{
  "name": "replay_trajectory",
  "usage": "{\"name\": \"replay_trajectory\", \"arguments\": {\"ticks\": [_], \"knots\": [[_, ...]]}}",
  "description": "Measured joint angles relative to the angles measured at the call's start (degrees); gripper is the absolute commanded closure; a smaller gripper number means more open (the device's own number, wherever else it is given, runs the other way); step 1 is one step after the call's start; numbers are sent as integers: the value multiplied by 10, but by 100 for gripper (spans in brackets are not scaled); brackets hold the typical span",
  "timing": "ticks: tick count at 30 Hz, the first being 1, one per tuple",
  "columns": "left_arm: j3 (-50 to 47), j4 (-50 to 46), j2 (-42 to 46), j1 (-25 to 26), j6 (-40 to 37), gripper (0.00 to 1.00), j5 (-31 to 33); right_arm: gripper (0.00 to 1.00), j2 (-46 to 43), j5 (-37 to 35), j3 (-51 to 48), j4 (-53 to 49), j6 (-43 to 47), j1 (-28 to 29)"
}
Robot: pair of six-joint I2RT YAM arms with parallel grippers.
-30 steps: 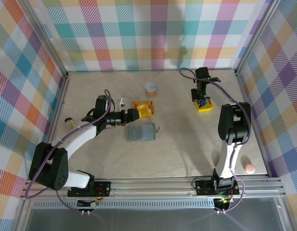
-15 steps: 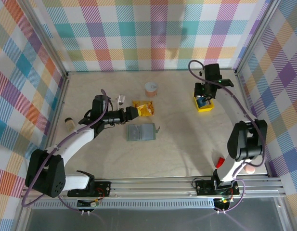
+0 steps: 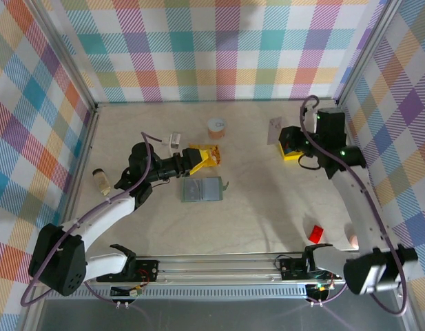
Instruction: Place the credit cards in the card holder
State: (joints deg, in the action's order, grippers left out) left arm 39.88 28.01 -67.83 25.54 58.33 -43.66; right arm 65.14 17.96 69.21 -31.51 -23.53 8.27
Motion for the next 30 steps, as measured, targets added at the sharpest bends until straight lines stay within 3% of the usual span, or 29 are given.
{"name": "replay_trajectory", "arguments": {"ticks": [7,13,30], "knots": [[0,66,26,25,54,37,20,100,-106,124,-55,69,-122,0],[0,117,26,48,86,37,41,100,-136,192,-100,150,-229,9],[0,144,33,86,96,39,84,100,-145,200,-157,277,-355,98]]}}
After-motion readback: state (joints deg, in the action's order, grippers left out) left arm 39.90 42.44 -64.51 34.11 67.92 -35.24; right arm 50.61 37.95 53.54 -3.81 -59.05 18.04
